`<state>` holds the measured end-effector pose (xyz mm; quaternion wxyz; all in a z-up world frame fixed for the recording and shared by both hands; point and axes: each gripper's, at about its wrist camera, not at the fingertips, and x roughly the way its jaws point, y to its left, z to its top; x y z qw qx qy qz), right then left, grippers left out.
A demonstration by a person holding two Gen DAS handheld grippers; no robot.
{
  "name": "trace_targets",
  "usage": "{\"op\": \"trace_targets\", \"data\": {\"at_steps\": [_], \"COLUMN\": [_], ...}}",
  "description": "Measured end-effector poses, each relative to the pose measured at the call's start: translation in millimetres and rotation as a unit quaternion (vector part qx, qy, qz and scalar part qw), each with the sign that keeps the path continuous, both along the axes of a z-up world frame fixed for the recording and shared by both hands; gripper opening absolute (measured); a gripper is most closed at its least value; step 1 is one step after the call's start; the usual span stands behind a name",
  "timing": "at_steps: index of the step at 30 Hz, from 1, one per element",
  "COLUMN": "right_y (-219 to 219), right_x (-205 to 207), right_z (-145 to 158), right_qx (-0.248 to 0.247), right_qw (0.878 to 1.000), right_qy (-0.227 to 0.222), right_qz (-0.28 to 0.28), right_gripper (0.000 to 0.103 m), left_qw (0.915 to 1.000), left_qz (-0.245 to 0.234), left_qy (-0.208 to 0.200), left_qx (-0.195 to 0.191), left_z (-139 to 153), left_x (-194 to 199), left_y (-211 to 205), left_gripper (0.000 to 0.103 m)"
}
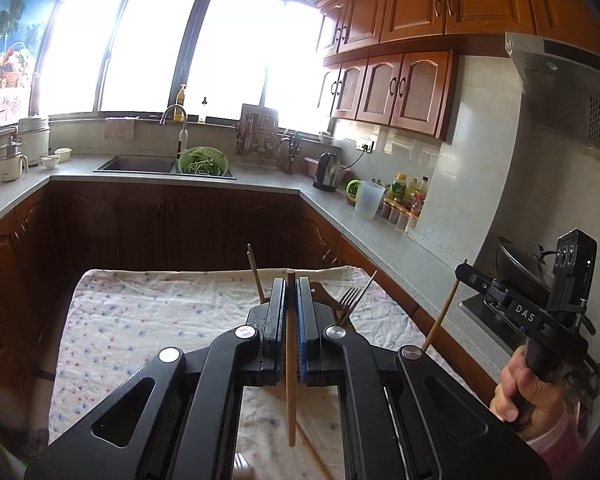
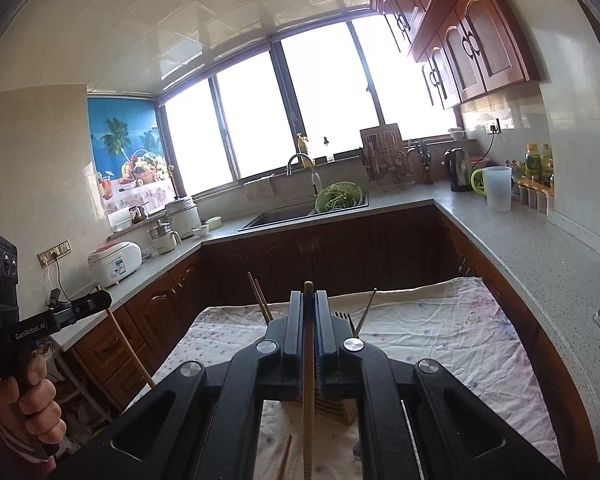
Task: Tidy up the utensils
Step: 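Lower both held chopsticks into the slots of the wooden holder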
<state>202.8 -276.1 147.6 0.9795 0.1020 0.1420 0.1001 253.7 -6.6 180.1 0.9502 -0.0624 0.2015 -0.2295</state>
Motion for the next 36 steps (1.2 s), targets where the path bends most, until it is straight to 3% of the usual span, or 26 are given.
{"op": "trace_targets", "data": {"at_steps": [16,21,32,36], "right_y": [-25,-26,-24,-23], "right_x": [81,100,113,121], "right_z": [33,13,-60,-75], "right_qx": [0.041,0.049,0.065,0.061], "right_qw": [0.997,0.996,0.995,0.996], "right_qy": [-0.057,-0.062,-0.034,-0.001], "right_qz": [-0.038,-0.051,-0.063,-0.058], "right_gripper": [0.005,0.005,0.005,0.005], "left_qw": [0.9986,0.9986,0.9969,0.9970], "left_qz": [0.023,0.037,0.064,0.068], "left_qy": [-0.046,-0.033,0.039,0.032], "left_qx": [-0.010,-0.018,-0.026,-0.016], "left_z": [38,13,-81,-86], "left_x": [94,126,155,151], "left_y": [-29,-39,-45,-49], "left_gripper": [0.004,0.004,0.004,0.005]}}
